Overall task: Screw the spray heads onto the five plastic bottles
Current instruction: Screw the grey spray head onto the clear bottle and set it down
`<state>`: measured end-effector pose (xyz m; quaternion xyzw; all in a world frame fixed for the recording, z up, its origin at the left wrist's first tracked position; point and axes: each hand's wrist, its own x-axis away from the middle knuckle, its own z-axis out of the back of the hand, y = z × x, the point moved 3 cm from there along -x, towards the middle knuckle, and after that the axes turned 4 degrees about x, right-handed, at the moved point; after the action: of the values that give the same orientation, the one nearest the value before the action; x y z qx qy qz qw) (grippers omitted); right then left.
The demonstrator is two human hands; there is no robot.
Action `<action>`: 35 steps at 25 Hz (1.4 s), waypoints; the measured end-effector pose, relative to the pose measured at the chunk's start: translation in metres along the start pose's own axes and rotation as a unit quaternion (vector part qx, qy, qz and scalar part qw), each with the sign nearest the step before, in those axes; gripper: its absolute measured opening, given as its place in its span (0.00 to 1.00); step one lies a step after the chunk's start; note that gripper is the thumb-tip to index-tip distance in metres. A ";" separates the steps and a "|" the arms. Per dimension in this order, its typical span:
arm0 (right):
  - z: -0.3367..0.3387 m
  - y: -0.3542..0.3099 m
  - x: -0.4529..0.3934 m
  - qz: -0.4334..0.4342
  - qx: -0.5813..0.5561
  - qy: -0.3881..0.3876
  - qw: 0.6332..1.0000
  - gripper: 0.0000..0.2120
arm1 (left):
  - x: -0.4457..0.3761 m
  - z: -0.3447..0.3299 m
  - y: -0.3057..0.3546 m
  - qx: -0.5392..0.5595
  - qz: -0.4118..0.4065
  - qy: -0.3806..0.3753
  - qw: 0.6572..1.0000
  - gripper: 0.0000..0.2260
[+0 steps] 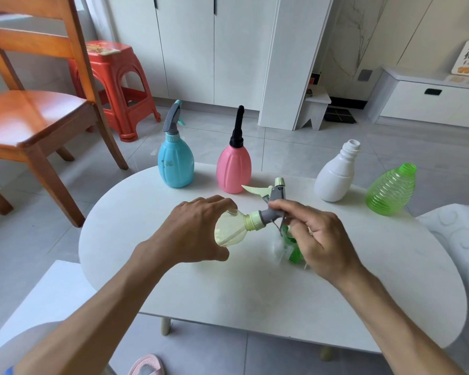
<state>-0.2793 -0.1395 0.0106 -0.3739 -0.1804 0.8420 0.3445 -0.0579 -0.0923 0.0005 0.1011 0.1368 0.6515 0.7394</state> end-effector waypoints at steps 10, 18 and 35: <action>-0.011 -0.009 0.003 0.223 0.204 -0.089 0.949 0.18 | 0.012 -0.001 -0.006 0.037 -0.009 -0.144 0.989 0.33; -0.026 -0.020 0.015 0.310 0.261 0.008 0.914 0.10 | 0.011 0.001 -0.012 0.062 0.041 -0.233 0.970 0.30; -0.025 0.001 0.019 -0.457 -0.398 -0.275 0.746 0.14 | 0.005 0.002 0.027 -0.133 -0.122 0.046 0.982 0.30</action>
<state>-0.2702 -0.1258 -0.0155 -0.1018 -0.7354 0.5018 0.4439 -0.0824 -0.0837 0.0106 -0.0461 0.0943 0.5725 0.8132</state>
